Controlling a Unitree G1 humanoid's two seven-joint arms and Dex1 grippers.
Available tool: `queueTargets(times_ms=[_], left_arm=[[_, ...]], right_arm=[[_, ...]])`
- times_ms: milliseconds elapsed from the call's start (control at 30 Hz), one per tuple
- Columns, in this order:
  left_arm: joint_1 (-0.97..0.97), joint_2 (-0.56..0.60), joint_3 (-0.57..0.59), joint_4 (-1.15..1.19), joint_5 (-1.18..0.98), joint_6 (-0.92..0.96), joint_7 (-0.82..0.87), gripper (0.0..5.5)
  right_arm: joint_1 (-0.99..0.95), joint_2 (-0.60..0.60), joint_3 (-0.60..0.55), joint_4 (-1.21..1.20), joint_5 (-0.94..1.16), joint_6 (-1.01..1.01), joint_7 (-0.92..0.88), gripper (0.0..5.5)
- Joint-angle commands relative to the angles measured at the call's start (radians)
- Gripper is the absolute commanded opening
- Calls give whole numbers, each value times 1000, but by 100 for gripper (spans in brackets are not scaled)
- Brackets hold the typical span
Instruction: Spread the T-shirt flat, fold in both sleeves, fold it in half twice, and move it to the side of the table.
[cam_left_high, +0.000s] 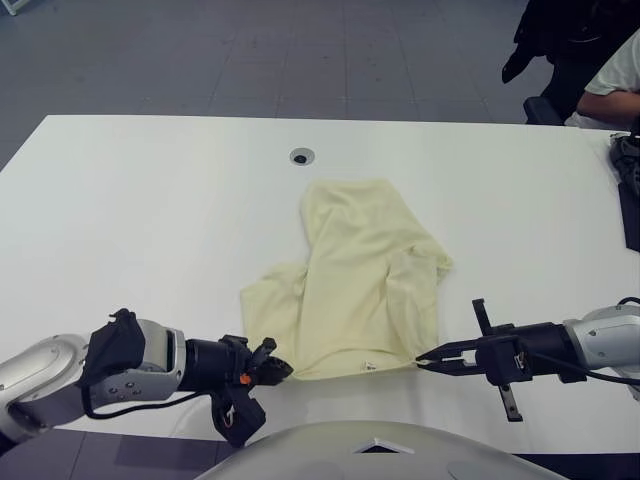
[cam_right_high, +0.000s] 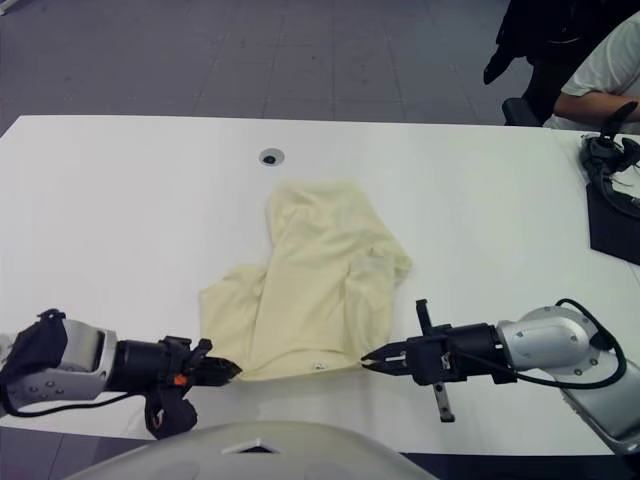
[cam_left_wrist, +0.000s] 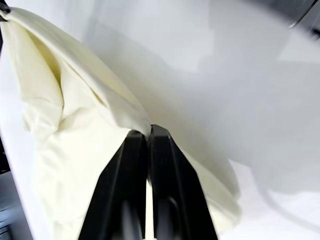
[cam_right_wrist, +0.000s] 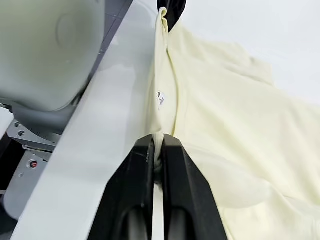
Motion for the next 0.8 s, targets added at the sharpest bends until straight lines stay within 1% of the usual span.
queueTargets(times_ms=[33, 100, 133, 167, 200, 233, 400, 500, 533, 567, 600, 667, 733, 800], left_arm=[[129, 28, 51, -30, 9, 83, -50, 0], [166, 7, 66, -42, 15, 102, -71, 0], [181, -2, 75, -48, 15, 111, -80, 0], [191, -11, 84, -51, 14, 117, -87, 0], [197, -23, 95, -53, 7, 123, -92, 0], [203, -34, 108, -58, -15, 133, -99, 31], [238, -43, 192, -79, -282, 205, -177, 105], [265, -24, 259, -85, -449, 248, -238, 157], [273, -19, 283, -82, -493, 258, -259, 164], [279, -18, 310, -77, -533, 267, -278, 186], [278, -24, 339, -70, -580, 279, -296, 203], [241, -56, 397, -49, -685, 320, -313, 240], [226, -68, 441, -32, -771, 354, -344, 270], [252, -67, 458, -21, -786, 365, -388, 301]], right_arm=[[46, -16, -25, -19, -94, 15, 31, 4], [67, -8, -24, -33, -110, 22, 43, 4], [75, -1, -27, -41, -110, 23, 49, 40], [81, 8, -33, -49, -103, 28, 49, 43], [82, 21, -43, -57, -88, 36, 44, 66], [82, 32, -55, -63, -58, 49, 45, 83], [73, 57, -110, -39, 42, 84, 96, 160], [45, 68, -130, 5, 48, 101, 115, 209], [38, 72, -135, 13, 47, 107, 117, 215], [21, 80, -133, 28, 27, 106, 108, 236], [-9, 97, -120, 52, -18, 98, 83, 253], [-114, 170, -70, 104, -115, 90, -9, 289], [-190, 235, -29, 125, -152, 107, -66, 318], [-228, 275, 5, 128, -169, 115, -83, 348]])
